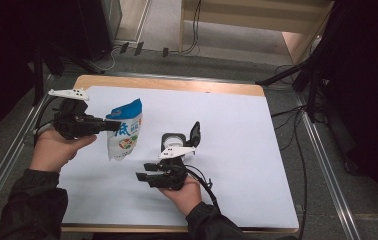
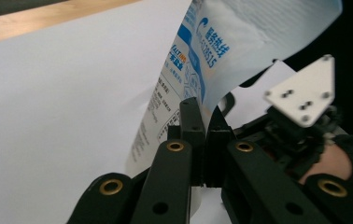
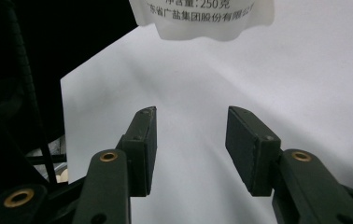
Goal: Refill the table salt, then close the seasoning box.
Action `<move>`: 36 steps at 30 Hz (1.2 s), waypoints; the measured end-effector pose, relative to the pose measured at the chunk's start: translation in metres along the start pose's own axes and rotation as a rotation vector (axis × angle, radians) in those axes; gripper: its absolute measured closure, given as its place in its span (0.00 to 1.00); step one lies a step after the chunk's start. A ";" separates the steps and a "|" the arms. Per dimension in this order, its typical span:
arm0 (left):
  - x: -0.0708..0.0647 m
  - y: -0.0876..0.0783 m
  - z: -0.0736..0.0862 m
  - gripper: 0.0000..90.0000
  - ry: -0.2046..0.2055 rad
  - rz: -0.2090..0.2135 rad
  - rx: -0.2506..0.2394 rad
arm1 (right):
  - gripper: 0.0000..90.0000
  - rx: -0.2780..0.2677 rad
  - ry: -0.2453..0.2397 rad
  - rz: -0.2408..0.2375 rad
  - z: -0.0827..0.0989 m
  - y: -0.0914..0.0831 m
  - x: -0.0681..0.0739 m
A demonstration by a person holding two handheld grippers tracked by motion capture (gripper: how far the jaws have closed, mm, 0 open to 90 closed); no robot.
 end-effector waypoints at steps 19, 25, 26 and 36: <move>0.042 0.013 0.000 1.00 -0.090 -0.062 -0.028 | 0.61 -0.004 -0.069 0.069 0.019 -0.067 -0.013; 0.053 0.024 -0.003 1.00 -0.092 -0.070 -0.024 | 0.61 0.022 -0.068 0.066 0.023 -0.080 -0.021; 0.055 0.026 -0.003 1.00 -0.087 -0.080 -0.025 | 0.61 0.028 -0.066 0.070 0.024 -0.082 -0.023; 0.074 0.033 -0.006 1.00 -0.116 -0.102 -0.044 | 0.62 0.011 -0.026 0.098 0.028 -0.101 -0.038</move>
Point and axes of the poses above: each handheld gripper's, and its own axes: y roughly forward along the jaws, z roughly out of its underside, x roughly to its left, the point moved 4 cm from there along y, roughly forward along the jaws, and after that the axes turned 10 degrees about x, right-handed, at the moved point
